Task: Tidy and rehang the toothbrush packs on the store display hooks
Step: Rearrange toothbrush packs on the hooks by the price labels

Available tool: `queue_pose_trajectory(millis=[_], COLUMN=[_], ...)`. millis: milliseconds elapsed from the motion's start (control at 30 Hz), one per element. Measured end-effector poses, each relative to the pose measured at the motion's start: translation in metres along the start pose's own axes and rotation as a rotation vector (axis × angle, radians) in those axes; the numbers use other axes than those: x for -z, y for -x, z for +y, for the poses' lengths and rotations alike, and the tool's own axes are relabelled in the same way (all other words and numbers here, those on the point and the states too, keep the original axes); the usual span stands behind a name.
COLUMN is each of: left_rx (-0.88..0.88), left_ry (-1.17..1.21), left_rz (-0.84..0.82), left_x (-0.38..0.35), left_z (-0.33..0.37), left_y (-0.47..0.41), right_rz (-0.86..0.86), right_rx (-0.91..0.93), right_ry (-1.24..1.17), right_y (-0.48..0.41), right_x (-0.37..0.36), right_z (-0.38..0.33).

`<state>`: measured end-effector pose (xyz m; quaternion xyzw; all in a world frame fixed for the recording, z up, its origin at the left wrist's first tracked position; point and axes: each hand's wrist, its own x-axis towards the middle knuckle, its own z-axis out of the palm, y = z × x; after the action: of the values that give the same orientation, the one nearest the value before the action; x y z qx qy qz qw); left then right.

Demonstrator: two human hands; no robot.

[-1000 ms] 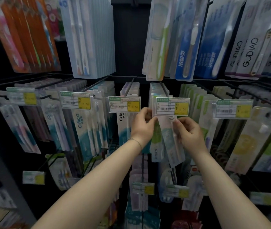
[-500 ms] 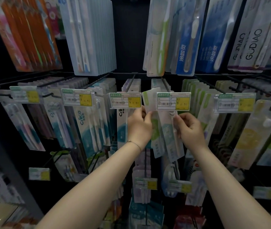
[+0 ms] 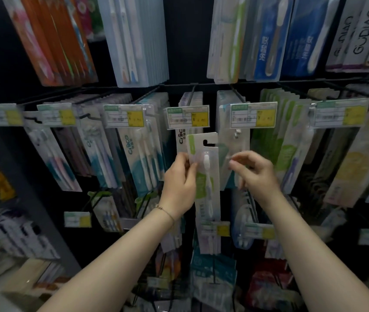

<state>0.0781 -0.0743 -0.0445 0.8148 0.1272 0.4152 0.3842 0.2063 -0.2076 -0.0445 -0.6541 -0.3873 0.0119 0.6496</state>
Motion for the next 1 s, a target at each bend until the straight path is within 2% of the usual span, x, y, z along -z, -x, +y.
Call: queue_pose_trajectory(millis=[100,167,300,433,567,800,1000], left_rx=[-0.034,-0.068,-0.139,-0.187,-0.138,-0.017,0.011], left_ry=[0.048,0.076,0.141,0.146,0.244,0.402,0.458], left_rz=[-0.054,-0.08,-0.14,-0.23,-0.306,-0.279,-0.218], left_x=[-0.006,-0.013,-0.032,-0.064,-0.102,-0.145,-0.162], left_z=[0.002,0.009,0.019,0.031,0.05,0.081,0.094], left_y=[0.006,0.008,0.009,0.008,0.008,-0.012,-0.028], right_rz=[-0.171,-0.189,-0.121,-0.009,0.069,0.096,0.095], right_rx=[-0.029,-0.04,-0.048,-0.063,-0.084,-0.032,0.038], right_ry=[0.002,-0.022,-0.057,0.023,0.092,0.14,0.23], right_y=[0.012,0.016,0.021,0.025,0.022,-0.001,-0.021], right_x=[-0.004,-0.001,0.023,0.061,0.1,0.143,0.163], right_z=[-0.003,-0.003,-0.005,-0.003,0.002,-0.015,-0.013])
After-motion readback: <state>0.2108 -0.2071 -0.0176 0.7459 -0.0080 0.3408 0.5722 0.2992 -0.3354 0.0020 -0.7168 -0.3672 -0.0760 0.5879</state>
